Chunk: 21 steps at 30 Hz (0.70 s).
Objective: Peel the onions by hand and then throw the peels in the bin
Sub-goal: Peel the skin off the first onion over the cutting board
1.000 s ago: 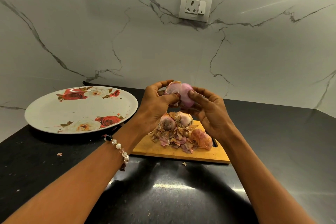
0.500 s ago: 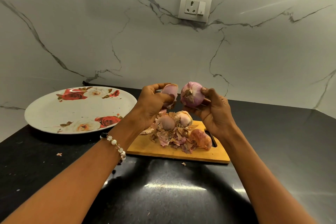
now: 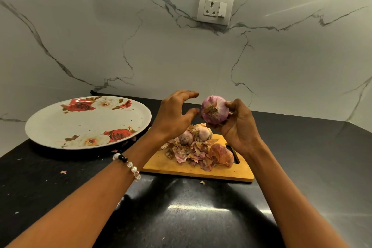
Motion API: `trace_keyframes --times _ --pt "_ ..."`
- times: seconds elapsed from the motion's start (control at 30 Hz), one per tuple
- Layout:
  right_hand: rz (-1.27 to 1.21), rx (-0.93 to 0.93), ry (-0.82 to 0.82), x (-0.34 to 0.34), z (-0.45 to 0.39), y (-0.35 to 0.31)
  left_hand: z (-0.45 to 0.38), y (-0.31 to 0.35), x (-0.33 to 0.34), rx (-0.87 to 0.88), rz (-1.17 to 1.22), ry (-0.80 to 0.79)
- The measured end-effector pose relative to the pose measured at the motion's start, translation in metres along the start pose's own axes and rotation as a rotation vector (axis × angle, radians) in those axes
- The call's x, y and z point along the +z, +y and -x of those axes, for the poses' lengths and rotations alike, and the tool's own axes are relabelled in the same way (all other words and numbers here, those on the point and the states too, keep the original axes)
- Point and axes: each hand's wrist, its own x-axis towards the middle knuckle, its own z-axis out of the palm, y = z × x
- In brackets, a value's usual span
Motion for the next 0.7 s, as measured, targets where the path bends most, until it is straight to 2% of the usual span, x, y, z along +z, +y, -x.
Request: trace_keyframes --times 0.23,0.43,0.7 --pt "0.074 -0.027 -0.111 0.006 0.002 0.003 0.000 -0.003 0.004 0.326 -0.090 0.026" --pt "0.089 -0.031 -0.099 0.006 0.000 0.006 0.002 -0.002 0.004 0.352 -0.093 0.132" --pt "0.118 -0.050 0.006 0.011 0.002 0.006 0.003 -0.002 0.005 0.335 -0.112 0.111"
